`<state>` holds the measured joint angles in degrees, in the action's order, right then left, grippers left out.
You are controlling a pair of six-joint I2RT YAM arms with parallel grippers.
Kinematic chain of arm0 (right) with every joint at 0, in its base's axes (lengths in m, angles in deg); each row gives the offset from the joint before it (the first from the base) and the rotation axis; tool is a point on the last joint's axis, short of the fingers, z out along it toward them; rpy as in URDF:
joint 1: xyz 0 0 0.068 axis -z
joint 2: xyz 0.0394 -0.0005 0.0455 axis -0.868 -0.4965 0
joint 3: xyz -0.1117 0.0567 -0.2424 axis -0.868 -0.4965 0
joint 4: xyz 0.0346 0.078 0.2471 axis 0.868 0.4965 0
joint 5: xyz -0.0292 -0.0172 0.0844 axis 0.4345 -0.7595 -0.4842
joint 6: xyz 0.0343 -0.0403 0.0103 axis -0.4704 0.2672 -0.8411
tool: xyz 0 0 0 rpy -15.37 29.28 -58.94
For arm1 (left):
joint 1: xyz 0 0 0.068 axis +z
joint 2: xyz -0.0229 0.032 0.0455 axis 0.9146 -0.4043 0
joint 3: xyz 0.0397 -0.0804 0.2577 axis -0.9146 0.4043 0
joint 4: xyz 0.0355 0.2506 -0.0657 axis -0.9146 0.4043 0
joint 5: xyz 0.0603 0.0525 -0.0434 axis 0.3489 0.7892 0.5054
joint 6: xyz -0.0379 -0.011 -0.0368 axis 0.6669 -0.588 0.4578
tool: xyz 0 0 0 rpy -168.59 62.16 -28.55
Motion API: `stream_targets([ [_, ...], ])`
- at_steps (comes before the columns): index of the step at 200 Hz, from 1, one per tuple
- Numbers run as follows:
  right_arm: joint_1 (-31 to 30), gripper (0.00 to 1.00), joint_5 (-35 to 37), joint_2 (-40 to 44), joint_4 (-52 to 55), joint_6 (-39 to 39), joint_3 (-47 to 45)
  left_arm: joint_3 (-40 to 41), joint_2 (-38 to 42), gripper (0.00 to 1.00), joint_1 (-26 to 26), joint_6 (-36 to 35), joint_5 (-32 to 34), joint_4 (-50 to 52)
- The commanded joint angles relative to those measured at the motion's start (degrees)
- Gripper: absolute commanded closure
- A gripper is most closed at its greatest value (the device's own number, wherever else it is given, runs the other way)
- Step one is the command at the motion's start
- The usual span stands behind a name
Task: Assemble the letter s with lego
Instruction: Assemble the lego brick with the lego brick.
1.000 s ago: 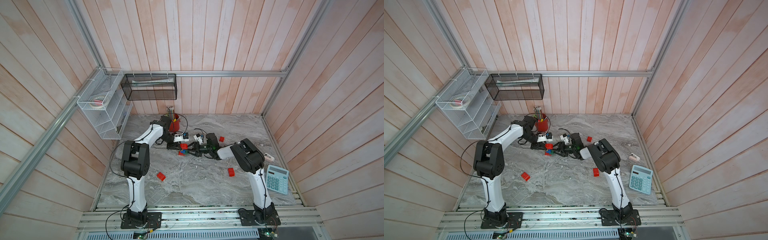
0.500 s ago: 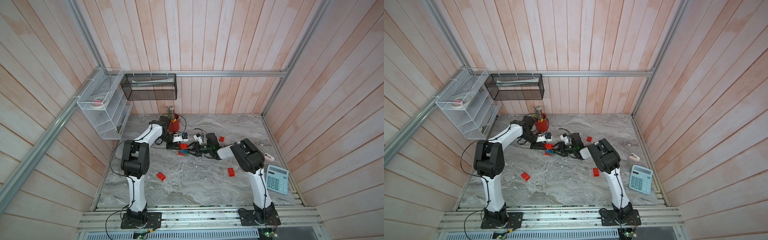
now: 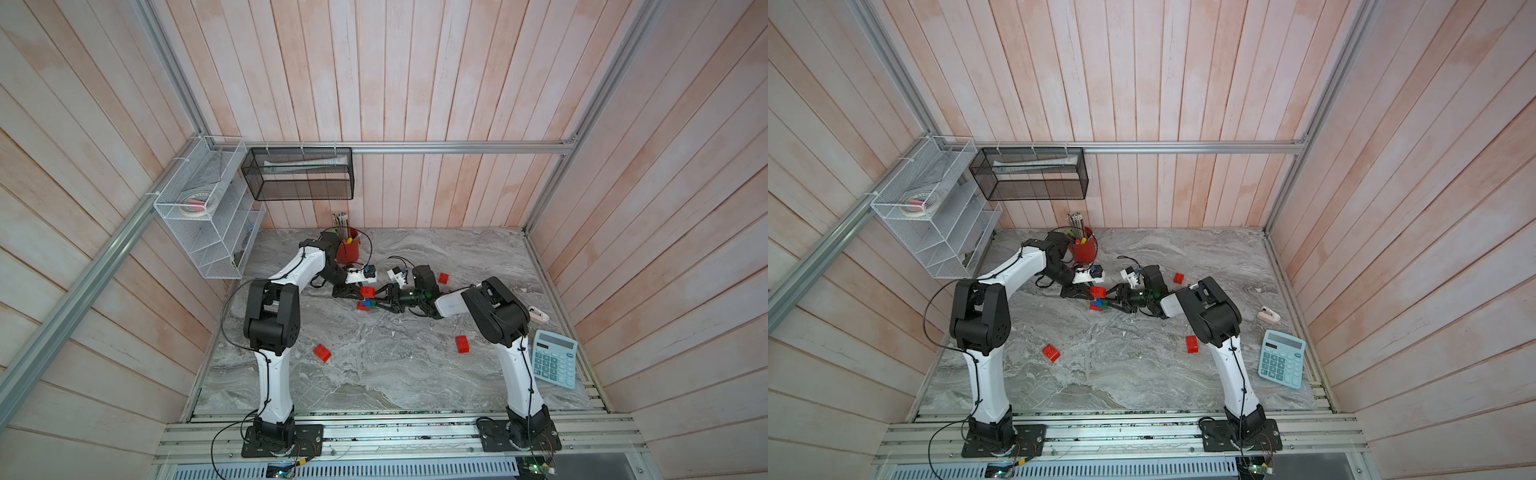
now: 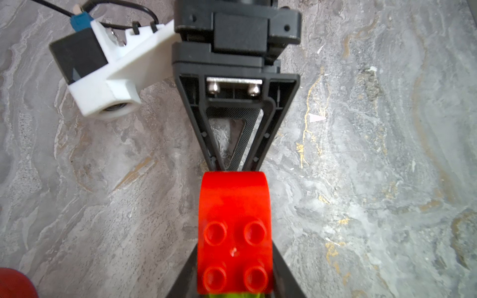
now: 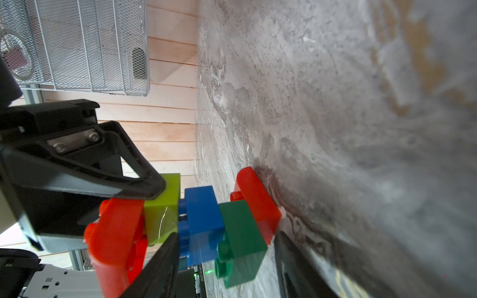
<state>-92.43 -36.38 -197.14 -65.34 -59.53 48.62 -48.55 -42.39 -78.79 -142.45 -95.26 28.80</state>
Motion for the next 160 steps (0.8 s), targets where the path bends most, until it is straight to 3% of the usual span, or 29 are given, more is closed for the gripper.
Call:
stream_targets([
  [1,0.1,0.41,0.9,-3.6,10.3,2.5,-0.8,-0.9,-2.1,0.72,0.4,-1.7,2.4,2.0],
  [160,1.5,0.42,-1.6,-5.7,10.8,3.8,2.4,-1.4,-3.0,0.73,0.4,-3.7,2.8,3.1],
])
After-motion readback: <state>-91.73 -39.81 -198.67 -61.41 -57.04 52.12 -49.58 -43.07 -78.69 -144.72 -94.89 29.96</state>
